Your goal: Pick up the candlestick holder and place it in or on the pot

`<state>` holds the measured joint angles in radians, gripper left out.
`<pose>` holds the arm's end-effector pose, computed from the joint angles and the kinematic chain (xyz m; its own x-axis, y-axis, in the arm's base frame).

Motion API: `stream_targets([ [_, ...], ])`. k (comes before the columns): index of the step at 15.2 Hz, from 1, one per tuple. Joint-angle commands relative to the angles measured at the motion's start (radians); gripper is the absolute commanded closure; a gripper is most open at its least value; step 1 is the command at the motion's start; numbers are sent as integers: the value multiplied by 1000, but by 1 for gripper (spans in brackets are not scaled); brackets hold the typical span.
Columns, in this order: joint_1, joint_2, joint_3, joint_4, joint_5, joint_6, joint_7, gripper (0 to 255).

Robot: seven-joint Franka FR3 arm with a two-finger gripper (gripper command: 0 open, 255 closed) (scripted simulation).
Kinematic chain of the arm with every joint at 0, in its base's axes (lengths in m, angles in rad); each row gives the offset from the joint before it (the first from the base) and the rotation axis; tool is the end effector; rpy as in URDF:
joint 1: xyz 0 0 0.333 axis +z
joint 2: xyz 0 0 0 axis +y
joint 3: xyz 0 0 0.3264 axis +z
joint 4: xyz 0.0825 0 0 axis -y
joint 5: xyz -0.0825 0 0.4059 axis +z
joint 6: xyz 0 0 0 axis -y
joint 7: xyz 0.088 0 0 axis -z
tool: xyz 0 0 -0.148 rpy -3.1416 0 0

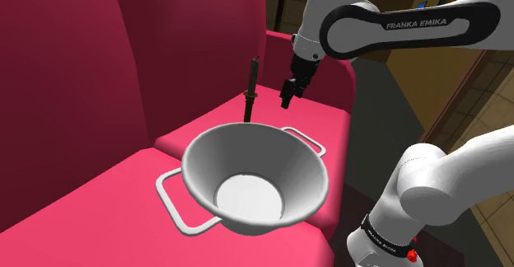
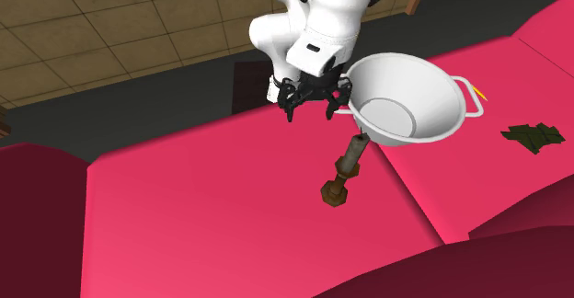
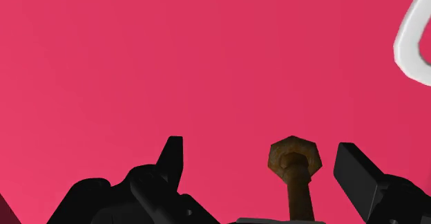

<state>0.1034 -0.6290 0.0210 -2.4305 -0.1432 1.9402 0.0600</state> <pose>0.3953 0.0346 0.4997 0.9833 0.1128 0.1427 0.0923 -0.9854 0.1428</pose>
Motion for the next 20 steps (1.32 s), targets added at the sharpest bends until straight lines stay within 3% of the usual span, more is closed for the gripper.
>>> stream_targets([
  [1, 13, 46, 13, 19, -21, 86, -17, 0],
  [7, 43, 152, 62, 57, -95, 317, -48, 0],
  [15, 28, 227, 59, 24, -126, 435, -34, 0],
  [20, 28, 227, 59, 24, -126, 435, -34, 0],
])
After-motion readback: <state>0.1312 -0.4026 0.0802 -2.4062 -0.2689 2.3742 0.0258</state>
